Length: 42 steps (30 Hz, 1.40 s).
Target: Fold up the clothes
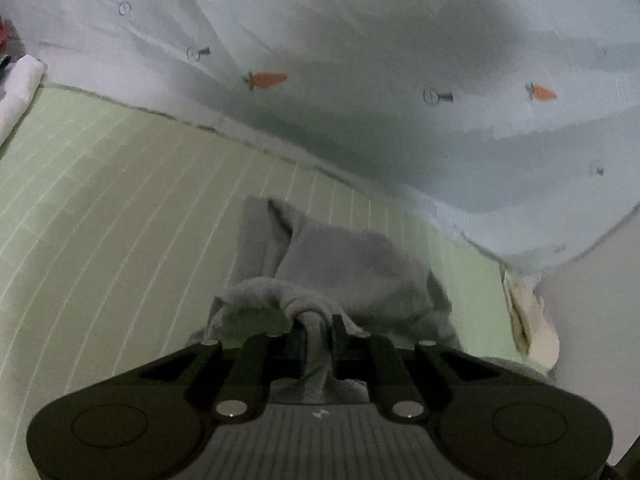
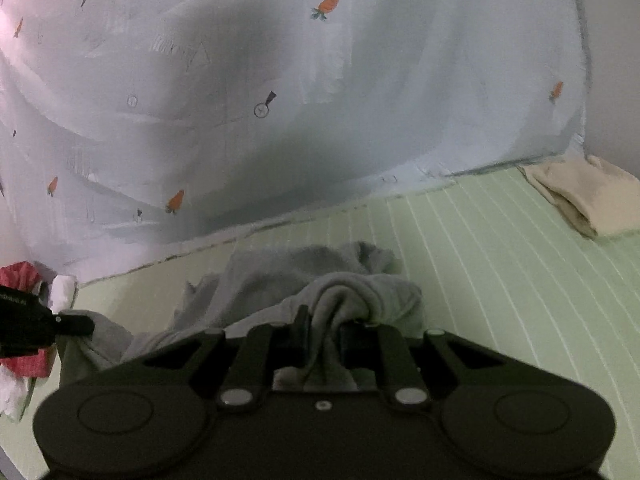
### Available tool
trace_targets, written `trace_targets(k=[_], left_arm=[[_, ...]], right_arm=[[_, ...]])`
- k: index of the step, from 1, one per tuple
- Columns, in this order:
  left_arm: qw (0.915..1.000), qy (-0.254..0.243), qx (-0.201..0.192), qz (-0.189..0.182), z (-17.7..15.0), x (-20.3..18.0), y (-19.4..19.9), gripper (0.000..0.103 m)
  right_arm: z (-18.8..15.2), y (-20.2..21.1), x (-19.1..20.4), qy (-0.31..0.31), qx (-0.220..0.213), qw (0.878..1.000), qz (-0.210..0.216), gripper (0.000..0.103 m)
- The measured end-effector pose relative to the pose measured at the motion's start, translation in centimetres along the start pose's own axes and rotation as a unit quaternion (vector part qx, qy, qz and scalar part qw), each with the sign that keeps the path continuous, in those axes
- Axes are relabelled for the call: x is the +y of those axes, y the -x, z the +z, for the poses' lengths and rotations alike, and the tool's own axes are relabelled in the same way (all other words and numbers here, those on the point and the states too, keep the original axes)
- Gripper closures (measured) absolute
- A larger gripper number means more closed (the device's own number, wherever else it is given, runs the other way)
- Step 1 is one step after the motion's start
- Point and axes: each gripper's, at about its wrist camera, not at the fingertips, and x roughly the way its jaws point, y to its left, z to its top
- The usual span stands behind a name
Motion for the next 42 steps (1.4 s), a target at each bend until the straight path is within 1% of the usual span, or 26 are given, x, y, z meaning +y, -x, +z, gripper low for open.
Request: trace_targets(k=[3, 7, 11, 13, 16, 21, 24, 26, 28, 30, 31, 33, 34, 36, 37, 38, 40, 42], left_arm=[[0.9999, 0.009, -0.007, 0.0, 1.2, 0.0, -1.6, 0.091], [0.9996, 0.027, 0.0, 0.002, 2.9, 0.4, -4.3, 0.091], [0.9989, 0.043, 0.015, 0.01, 4.7, 0.8, -7.6, 0.091], [0.9983, 0.05, 0.023, 0.016, 5.4, 1.2, -9.4, 0.091], [0.9962, 0.069, 0.04, 0.035, 6.1, 2.1, -12.6, 0.091], [0.9919, 0.089, 0.067, 0.061, 6.4, 3.6, -16.9, 0.091], [0.9902, 0.088, 0.079, 0.074, 6.3, 4.0, -18.6, 0.091], [0.9896, 0.09, 0.081, 0.078, 6.2, 4.1, -19.0, 0.09], [0.9903, 0.084, 0.078, 0.079, 6.3, 3.9, -18.6, 0.088], [0.992, 0.072, 0.07, 0.076, 6.4, 3.6, -17.7, 0.075], [0.993, 0.066, 0.065, 0.074, 6.4, 3.5, -17.1, 0.072], [0.9947, 0.053, 0.054, 0.069, 6.2, 3.3, -15.6, 0.057], [0.9955, 0.048, 0.047, 0.067, 6.1, 3.2, -14.8, 0.054], [0.9966, 0.036, 0.041, 0.061, 5.6, 3.0, -13.3, 0.044], [0.9967, 0.031, 0.044, 0.061, 5.3, 2.9, -12.9, 0.042], [0.9966, 0.025, 0.047, 0.062, 4.9, 2.8, -12.6, 0.041], [0.9959, 0.024, 0.058, 0.065, 3.9, 2.8, -12.5, 0.041], [0.9951, 0.029, 0.069, 0.064, 2.9, 2.9, -12.6, 0.044]], right_arm=[[1.4, -2.0, -0.2, 0.005, 0.0, 1.0, 0.005, 0.089], [2.7, -5.3, -0.9, 0.005, 0.01, 1.0, 0.008, 0.089], [3.6, -9.2, -1.6, -0.003, 0.037, 0.999, 0.007, 0.089], [4.0, -11.3, -1.7, 0.003, 0.054, 0.999, 0.003, 0.089], [4.3, -14.5, -2.0, 0.009, 0.084, 0.996, -0.002, 0.089], [4.0, -19.1, -2.3, 0.016, 0.125, 0.992, -0.009, 0.088], [3.7, -20.7, -2.1, 0.02, 0.134, 0.991, -0.014, 0.087], [3.7, -21.2, -2.1, 0.016, 0.136, 0.99, -0.018, 0.085], [3.9, -20.8, -2.1, 0.009, 0.133, 0.991, -0.017, 0.084], [4.1, -20.0, -2.3, -0.003, 0.126, 0.992, -0.013, 0.08], [4.2, -19.5, -2.4, -0.01, 0.121, 0.993, -0.011, 0.075], [4.1, -17.9, -2.4, -0.019, 0.11, 0.994, -0.007, 0.065], [4.1, -17.1, -2.4, -0.023, 0.104, 0.994, -0.006, 0.063], [3.7, -15.7, -2.4, -0.026, 0.096, 0.995, -0.005, 0.059], [3.5, -15.0, -2.3, -0.025, 0.094, 0.995, -0.007, 0.053], [3.2, -14.4, -2.3, -0.023, 0.091, 0.996, -0.008, 0.05], [2.6, -13.6, -2.3, -0.025, 0.092, 0.995, -0.008, 0.05], [2.1, -13.4, -2.5, -0.029, 0.098, 0.995, -0.002, 0.056]])
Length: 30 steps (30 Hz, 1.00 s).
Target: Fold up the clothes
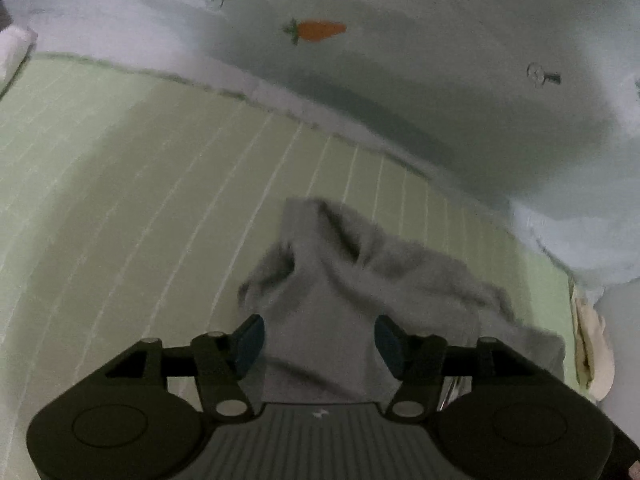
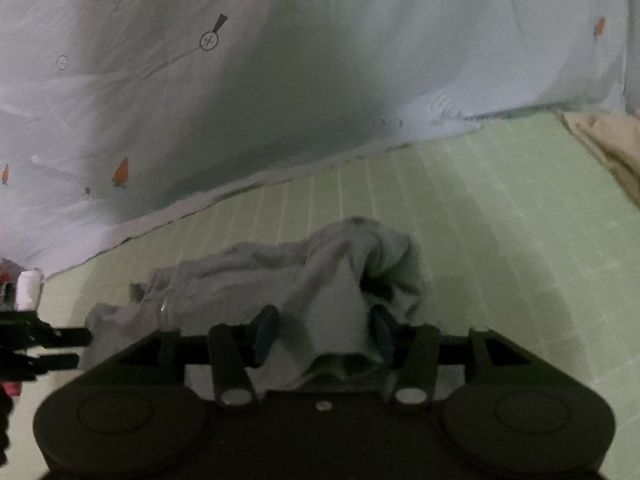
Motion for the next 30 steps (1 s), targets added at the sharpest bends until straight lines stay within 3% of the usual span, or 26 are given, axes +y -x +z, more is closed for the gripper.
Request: trace_targets(k=[1, 2, 3, 4, 8, 14, 17, 18, 19, 20, 21, 23, 26, 30], left_arm=[[1.0, 0.005, 0.002, -0.002, -0.3, 0.1, -0.2, 0.047], [0.9999, 0.01, 0.004, -0.004, -0.5, 0.1, -0.4, 0.066], [0.9999, 0.01, 0.008, 0.0, -0.7, 0.0, -0.7, 0.092], [1.0, 0.007, 0.006, -0.001, -0.6, -0.1, -0.6, 0.096], [0.9998, -0.003, -0.017, -0.012, 0.5, -1.0, 0.1, 0.097], [0.9964, 0.013, -0.073, -0.042, 5.6, -2.1, 0.2, 0.097], [0.993, 0.031, -0.109, -0.031, 8.0, -2.5, -1.3, 0.088], [0.9923, 0.031, -0.118, -0.019, 8.6, -2.7, -1.5, 0.081], [0.9915, 0.03, -0.126, -0.007, 9.1, -2.9, -1.8, 0.077], [0.9908, 0.025, -0.133, -0.002, 9.4, -3.0, -1.8, 0.063], [0.9903, 0.017, -0.138, 0.0, 9.5, -3.0, -1.7, 0.045], [0.9908, -0.002, -0.135, 0.007, 9.0, -3.1, -1.9, 0.028], [0.9941, -0.035, -0.096, 0.035, 7.5, -2.8, -2.9, 0.028], [0.996, -0.036, -0.041, 0.07, 5.1, -1.8, -4.7, 0.028]], right_arm=[[-0.2, 0.0, 0.0, -0.001, 0.003, 1.0, 0.004, 0.068], [-0.2, -0.1, 0.0, 0.002, 0.006, 1.0, 0.005, 0.083], [-0.1, -0.1, 0.1, 0.006, 0.009, 1.0, 0.007, 0.087], [0.1, 0.0, 0.0, 0.008, 0.006, 1.0, 0.012, 0.089], [2.0, 0.1, 0.1, 0.01, -0.016, 0.999, 0.034, 0.094], [7.0, -1.9, 0.1, 0.009, -0.05, 0.997, 0.049, 0.094], [9.4, -4.3, 0.0, 0.007, -0.061, 0.997, 0.042, 0.086], [10.0, -4.9, 0.0, 0.005, -0.064, 0.997, 0.038, 0.08], [10.4, -5.0, -0.1, 0.002, -0.077, 0.997, 0.029, 0.067], [10.8, -5.1, -0.1, -0.001, -0.091, 0.996, 0.02, 0.056], [10.8, -4.9, -0.4, -0.001, -0.099, 0.995, 0.014, 0.055], [10.8, -4.5, -0.9, -0.001, -0.116, 0.993, 0.002, 0.055], [9.3, -4.5, -1.9, 0.001, -0.095, 0.995, -0.013, 0.055], [6.8, -5.6, -2.6, 0.012, -0.038, 0.999, -0.018, 0.049]])
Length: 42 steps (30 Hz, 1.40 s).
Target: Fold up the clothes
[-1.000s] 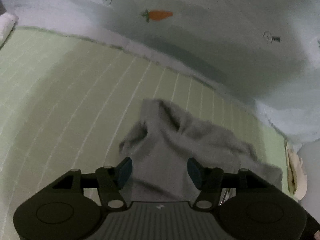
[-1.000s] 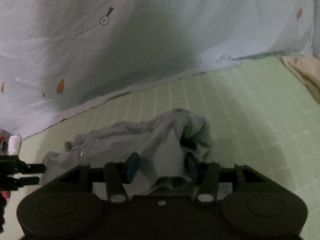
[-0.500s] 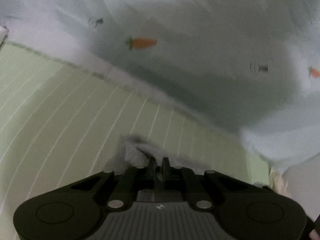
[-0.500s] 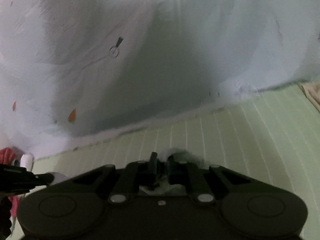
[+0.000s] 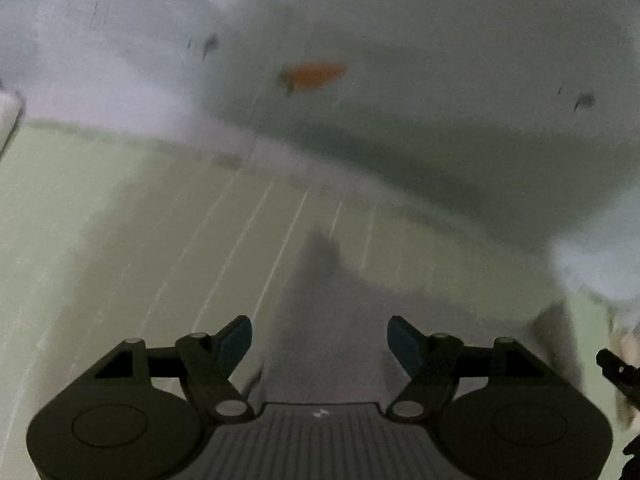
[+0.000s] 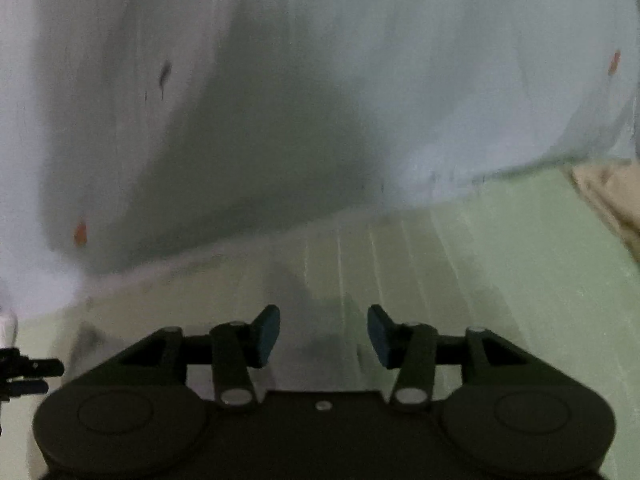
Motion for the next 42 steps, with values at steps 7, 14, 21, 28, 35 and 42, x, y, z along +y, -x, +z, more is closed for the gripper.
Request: trace_targets(k=[7, 14, 21, 28, 35, 42], left_arm=[[0.9989, -0.005, 0.037, 0.029, -2.5, 1.2, -0.8, 0.021], [0.9969, 0.0, 0.027, 0.074, -1.5, 3.3, -0.2, 0.02], [0.9964, 0.025, 0.068, -0.043, -2.6, 4.4, -1.0, 0.008], [0.9924, 0.001, 0.069, -0.102, -3.5, 3.0, -1.6, 0.0], [0.9868, -0.036, 0.069, -0.142, -5.4, 0.2, -1.8, 0.002], [0.9845, 0.022, 0.088, -0.15, -7.3, -0.2, -0.5, 0.057]], right_arm=[[-2.4, -2.7, 0.2, 0.047, 0.048, 0.997, -0.033, 0.062], [-2.3, -1.5, -2.2, -0.069, 0.011, 0.996, -0.059, 0.037], [-3.8, -1.6, -3.3, -0.135, 0.049, 0.99, -0.007, 0.019], [-5.5, -2.2, -2.8, -0.136, 0.083, 0.983, 0.087, 0.0], [-5.6, -3.6, -0.5, -0.152, 0.104, 0.973, 0.141, 0.0], [-8.1, -2.1, 2.2, -0.224, 0.133, 0.948, 0.182, 0.044]])
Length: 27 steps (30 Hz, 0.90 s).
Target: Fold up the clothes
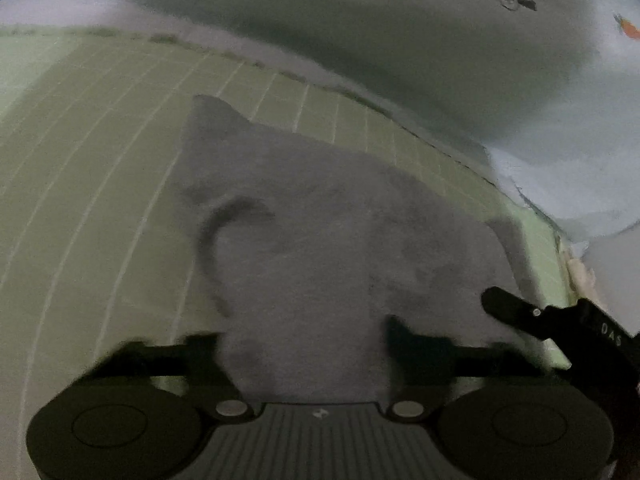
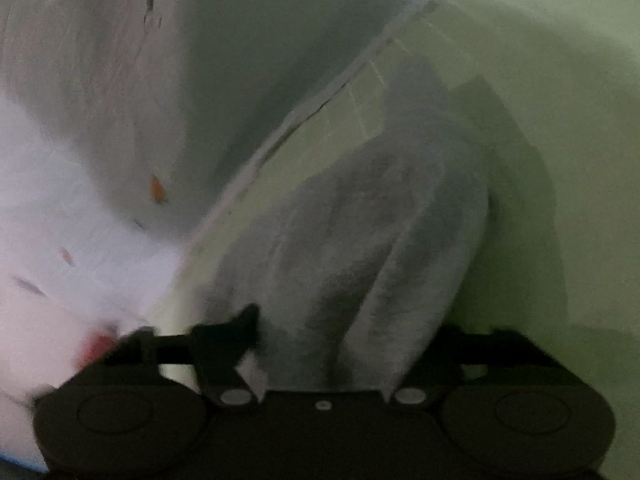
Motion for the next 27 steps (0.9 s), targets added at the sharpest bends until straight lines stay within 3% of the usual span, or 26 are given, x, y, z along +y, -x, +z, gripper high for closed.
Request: trace_targets(k=[3, 5, 9, 15, 21, 27], left_arm=[[0.9999, 0.0, 0.008, -0.008, -1.6, 0.2, 2.0, 0.062], [0.9998, -0.009, 0.012, -0.013, -3.1, 0.0, 3.6, 0.063], [0.9992, -0.021, 0.019, -0.028, -5.7, -0.4, 6.4, 0.064], [0.9959, -0.062, 0.028, -0.06, -7.9, -1.8, 8.5, 0.065], [0.9885, -0.113, 0.038, -0.093, -9.8, -6.2, 8.5, 0.065], [0.9841, -0.147, 0.015, -0.099, -12.8, -14.2, 6.8, 0.066]], right_arm=[[-2.1, 1.7, 1.0, -0.004, -0.004, 1.0, 0.006, 0.059], [-3.5, 3.0, 1.7, 0.002, 0.0, 1.0, 0.003, 0.062], [-6.9, 6.3, 2.6, 0.007, -0.005, 1.0, 0.001, 0.063], [-11.3, 11.4, 2.3, -0.022, -0.051, 0.998, -0.004, 0.064], [-13.2, 17.7, -0.1, -0.051, -0.111, 0.993, -0.003, 0.064], [-11.3, 23.8, -5.4, -0.065, -0.151, 0.986, 0.022, 0.064]])
